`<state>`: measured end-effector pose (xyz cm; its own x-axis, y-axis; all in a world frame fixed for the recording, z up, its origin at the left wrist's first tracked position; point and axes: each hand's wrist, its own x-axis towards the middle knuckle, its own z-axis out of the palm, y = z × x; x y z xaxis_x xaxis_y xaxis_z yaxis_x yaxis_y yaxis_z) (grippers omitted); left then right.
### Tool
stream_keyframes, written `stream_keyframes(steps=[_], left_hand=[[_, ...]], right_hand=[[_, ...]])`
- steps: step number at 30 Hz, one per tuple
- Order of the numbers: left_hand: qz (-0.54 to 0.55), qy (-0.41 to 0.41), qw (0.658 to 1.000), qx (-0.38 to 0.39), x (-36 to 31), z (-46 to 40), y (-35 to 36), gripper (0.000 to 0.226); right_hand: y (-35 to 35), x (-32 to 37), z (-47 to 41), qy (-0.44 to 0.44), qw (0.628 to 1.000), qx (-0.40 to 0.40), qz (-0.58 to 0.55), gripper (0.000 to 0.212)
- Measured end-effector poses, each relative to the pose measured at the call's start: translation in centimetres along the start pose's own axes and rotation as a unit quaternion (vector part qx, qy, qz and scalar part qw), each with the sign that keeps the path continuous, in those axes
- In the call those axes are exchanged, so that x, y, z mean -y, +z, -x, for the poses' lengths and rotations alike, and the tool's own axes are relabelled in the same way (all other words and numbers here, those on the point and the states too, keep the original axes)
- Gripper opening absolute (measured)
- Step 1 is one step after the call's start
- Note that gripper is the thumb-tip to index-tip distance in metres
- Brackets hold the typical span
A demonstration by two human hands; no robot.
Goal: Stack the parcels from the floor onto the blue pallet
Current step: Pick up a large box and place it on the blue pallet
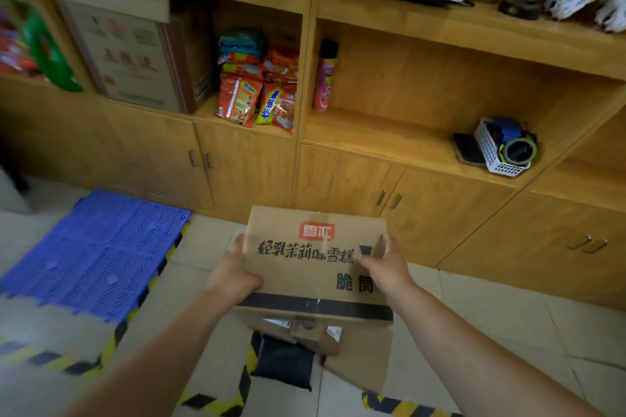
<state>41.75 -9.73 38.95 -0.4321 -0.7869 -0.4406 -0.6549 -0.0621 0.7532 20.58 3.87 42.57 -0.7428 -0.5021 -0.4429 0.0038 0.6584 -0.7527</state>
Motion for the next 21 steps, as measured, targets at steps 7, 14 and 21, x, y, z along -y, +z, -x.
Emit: stream_keyframes(steps=[7,14,21], left_hand=[[0.029,-0.028,0.997,-0.06,9.2,6.8,-11.1,0.074],[0.066,-0.106,0.985,-0.117,15.5,11.8,-22.2,0.076],[0.238,-0.092,0.948,-0.189,18.0,13.4,-30.3,0.059]], right_hand=[[10.5,4.0,9.1,-0.027,0.997,0.026,0.065,0.057],[20.6,9.0,16.1,-0.027,0.997,0.072,-0.003,0.075],[26.7,12.7,18.3,-0.02,0.994,0.092,-0.058,0.047]])
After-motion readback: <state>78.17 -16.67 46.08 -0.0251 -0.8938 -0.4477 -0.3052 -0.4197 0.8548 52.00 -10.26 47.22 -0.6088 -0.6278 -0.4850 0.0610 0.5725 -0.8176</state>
